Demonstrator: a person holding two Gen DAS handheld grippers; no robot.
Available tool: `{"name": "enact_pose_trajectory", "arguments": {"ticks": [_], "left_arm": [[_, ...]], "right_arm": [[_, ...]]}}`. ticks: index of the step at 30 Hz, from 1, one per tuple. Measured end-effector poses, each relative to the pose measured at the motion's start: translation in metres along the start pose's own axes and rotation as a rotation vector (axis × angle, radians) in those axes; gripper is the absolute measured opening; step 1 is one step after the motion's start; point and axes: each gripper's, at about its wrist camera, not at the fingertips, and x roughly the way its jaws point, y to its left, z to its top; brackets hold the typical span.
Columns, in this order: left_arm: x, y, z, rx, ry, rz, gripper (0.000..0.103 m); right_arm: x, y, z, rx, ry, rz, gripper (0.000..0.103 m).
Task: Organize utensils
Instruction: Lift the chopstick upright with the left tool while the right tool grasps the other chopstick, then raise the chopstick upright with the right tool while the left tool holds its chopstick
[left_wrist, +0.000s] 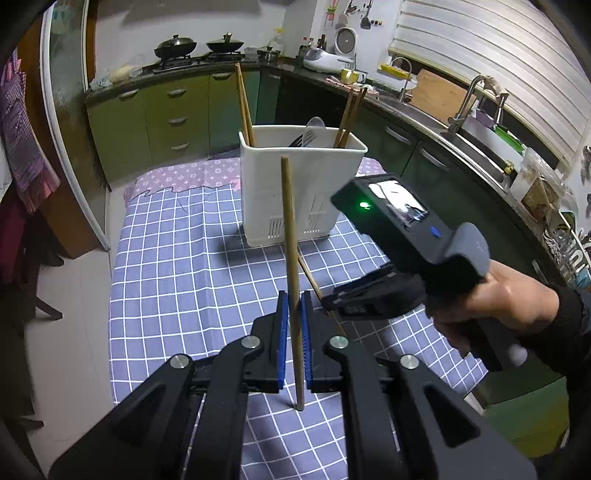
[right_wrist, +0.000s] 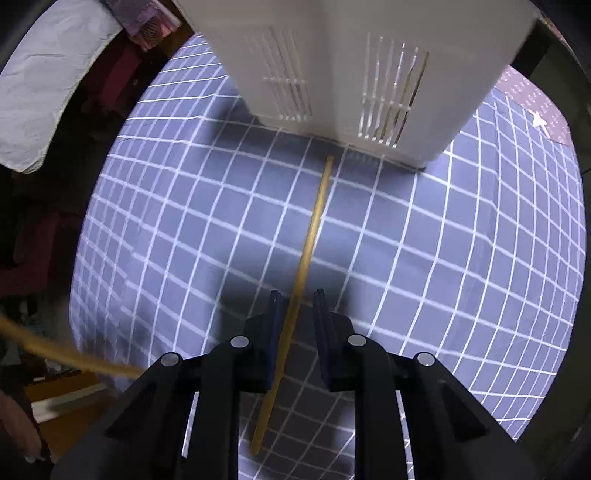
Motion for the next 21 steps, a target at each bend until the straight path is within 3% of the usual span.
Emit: {"name": "enact_pose_trajectory", "arguments": {"ticks": [11,14,21], "left_arm": [[-0.007,-0.005,-0.007,0.043,-0.024,-0.005,0.007],[-0.007,-0.004,-0.008,0.043,-0.027,-0.005,0.007],[-0.008,-0.005,-0.009,0.049,-0.03,-0.002,0.007]], "right_arm": [[0.014,0.008,0.012,0.015,0.034,-0.042,0.014],[0.016,0.009,0.013,0.018,0.031,-0.063,0.009],[-0.017,0.006,-0.006,-0.005,-0.075,-0.035,0.007]]}}
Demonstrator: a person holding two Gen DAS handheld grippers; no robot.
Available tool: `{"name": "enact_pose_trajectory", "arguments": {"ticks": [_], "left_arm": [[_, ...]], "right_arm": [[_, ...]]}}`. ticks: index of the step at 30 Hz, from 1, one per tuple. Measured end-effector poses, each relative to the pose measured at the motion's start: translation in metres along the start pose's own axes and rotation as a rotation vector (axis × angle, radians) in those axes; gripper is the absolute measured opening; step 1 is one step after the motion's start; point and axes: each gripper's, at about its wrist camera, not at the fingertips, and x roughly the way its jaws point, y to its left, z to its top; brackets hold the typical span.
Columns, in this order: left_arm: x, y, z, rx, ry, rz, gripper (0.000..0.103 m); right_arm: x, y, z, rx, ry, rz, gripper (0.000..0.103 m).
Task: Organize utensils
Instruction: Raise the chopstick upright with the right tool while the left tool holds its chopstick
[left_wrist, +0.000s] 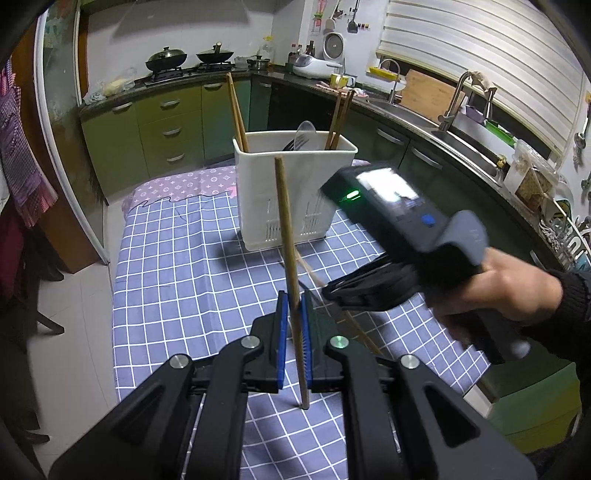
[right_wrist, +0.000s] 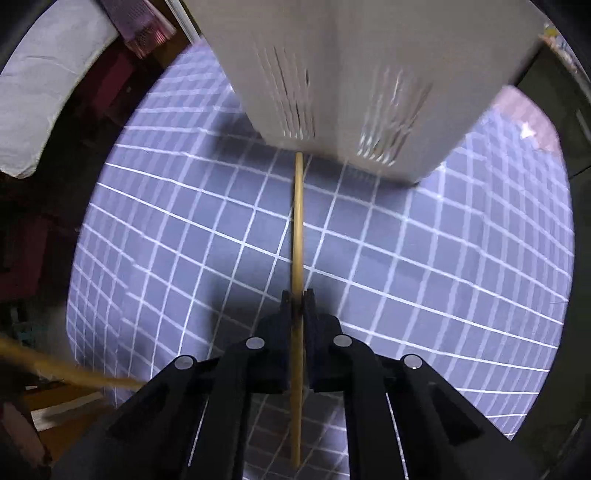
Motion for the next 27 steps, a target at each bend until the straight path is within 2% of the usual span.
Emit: {"name": "enact_pose_trajectory", "arguments": {"ticks": [8,13,19,25,27], "left_arm": [[-0.003,-0.009,-0.001,0.029,-0.011,0.004,0.007],[-0.002,-0.014,-0.002,0.043,-0.002,0.0,0.007],[-0.002,-0.016,-0.004,0.041,0.001,-0.003,0.007],[0.0,-0.016,-0.005,0.04,0.006,-0.008,0.007],[0.004,-0.014,-0.003,0.031,0.029,-0.022,0.006]], "right_arm": [[-0.085,-0.012,-0.059,-0.017,-0.26,0.069,0.007],[-0.125,-0.004,-0.094,-0.046,-0.396,0.079,0.007],[-0.15,-0.004,-0.116,-0.051,-0.473,0.083,0.007],[-0.154,-0.004,-0.12,-0.057,-0.481,0.074,0.007],[-0.152,-0.005,-0.119,-0.053,-0.474,0.077,0.007]]}}
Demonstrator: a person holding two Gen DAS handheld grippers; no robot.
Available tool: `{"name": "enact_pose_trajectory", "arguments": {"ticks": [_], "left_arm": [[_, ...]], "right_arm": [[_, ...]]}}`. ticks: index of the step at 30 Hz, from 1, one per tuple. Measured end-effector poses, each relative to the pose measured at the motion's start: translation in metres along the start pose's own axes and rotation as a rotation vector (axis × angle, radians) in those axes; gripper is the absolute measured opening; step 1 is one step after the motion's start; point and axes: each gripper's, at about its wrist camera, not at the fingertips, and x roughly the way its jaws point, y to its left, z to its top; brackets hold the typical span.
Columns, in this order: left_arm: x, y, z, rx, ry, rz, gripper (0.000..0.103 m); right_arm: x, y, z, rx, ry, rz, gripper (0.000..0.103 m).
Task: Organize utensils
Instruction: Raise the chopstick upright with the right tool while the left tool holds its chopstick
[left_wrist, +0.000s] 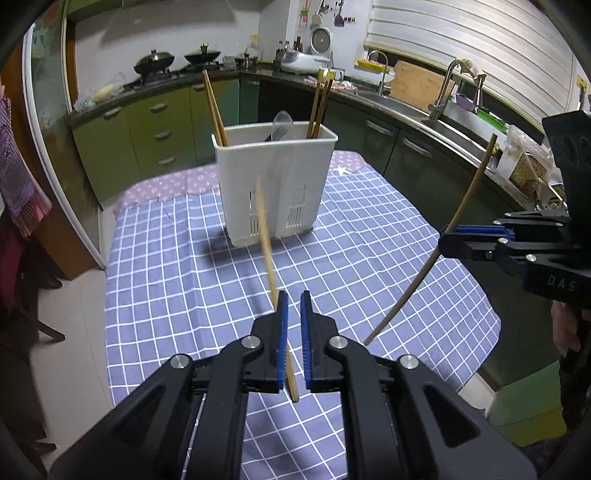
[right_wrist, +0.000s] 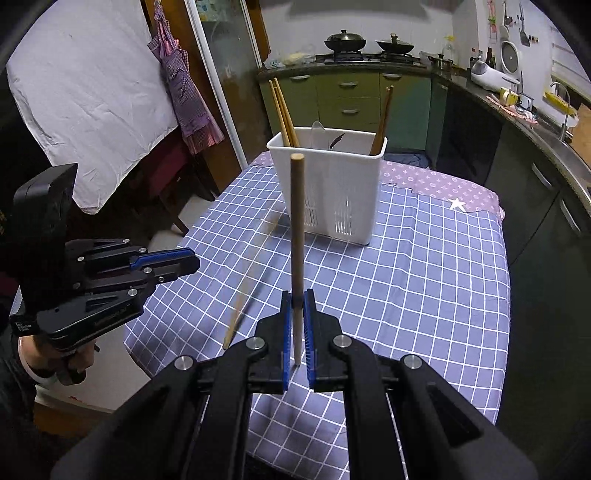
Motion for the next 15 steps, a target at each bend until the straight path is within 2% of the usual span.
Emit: {"name": "enact_pose_trajectory", "arguments": {"ticks": [3,6,7,8,10,12,15], "left_arm": [[0.015,0.007,0.006,-0.032,0.078,-0.024,0.006],[0.034,0.01,0.015,-0.037,0.143,-0.007,0.007],[0.044,0.014,0.019,-0.063,0.18,-0.007,0.011],[0.056,0.019,0.022,-0.093,0.228,-0.02,0.024],[0.078,0.027,0.026,-0.143,0.317,-0.036,0.034],[0.099,0.033,0.027,-0.195,0.403,-0.038,0.034],[0.125,0.035,0.032,-0.205,0.478,0.032,0.034]], "right_arm": [[0.001,-0.003,0.002,0.01,0.006,0.001,0.007],[-0.003,-0.007,0.002,0.022,-0.002,0.002,0.007],[-0.005,-0.008,0.003,0.024,-0.005,0.002,0.007],[-0.007,-0.01,0.003,0.025,-0.007,0.001,0.007],[-0.01,-0.011,0.003,0.025,-0.007,-0.003,0.007],[-0.011,-0.013,0.003,0.022,0.0,-0.009,0.007],[-0.011,-0.016,0.002,0.019,0.007,-0.012,0.007]]}}
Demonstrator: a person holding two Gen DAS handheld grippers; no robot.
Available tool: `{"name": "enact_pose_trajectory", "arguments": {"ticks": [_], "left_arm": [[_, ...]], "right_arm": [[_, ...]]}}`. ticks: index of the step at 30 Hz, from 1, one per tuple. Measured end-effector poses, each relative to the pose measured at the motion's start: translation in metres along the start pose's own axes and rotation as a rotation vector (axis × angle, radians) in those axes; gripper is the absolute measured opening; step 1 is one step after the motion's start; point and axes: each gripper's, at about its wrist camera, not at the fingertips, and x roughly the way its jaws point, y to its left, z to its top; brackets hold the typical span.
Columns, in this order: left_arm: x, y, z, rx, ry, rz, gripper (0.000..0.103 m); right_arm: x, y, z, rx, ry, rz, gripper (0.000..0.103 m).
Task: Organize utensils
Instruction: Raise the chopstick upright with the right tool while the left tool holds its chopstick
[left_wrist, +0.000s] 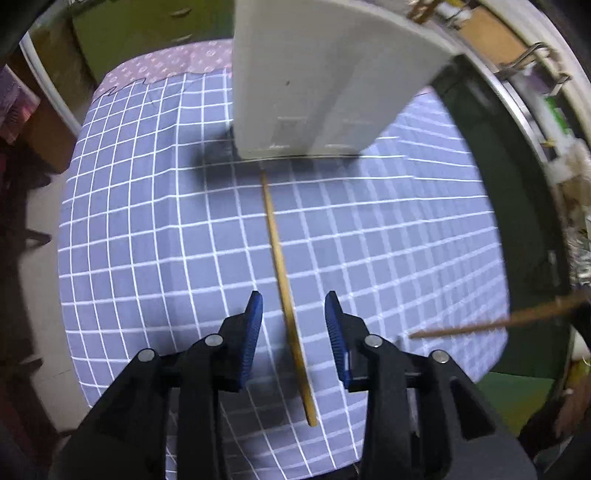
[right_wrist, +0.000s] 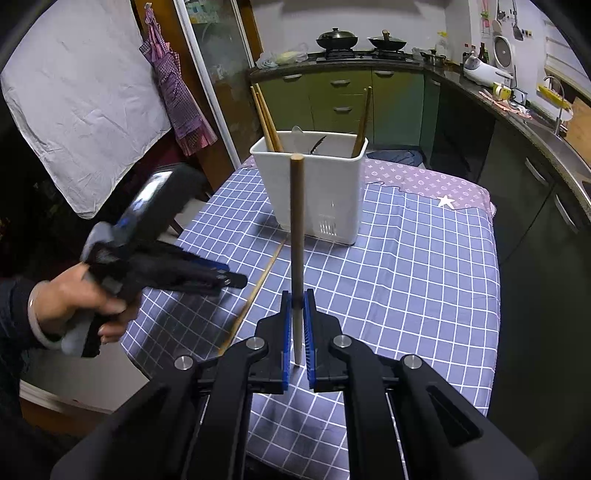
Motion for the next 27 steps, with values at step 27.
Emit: {"name": "enact_pose_trajectory", "arguments": {"ticks": [27], "left_arm": [[0.037,-0.041,0.026,0.027,0.042,0.065,0.007]], "right_arm": [[-0.015,-0.016,-0.008,0.019,-0.023,0.025,0.007]]}}
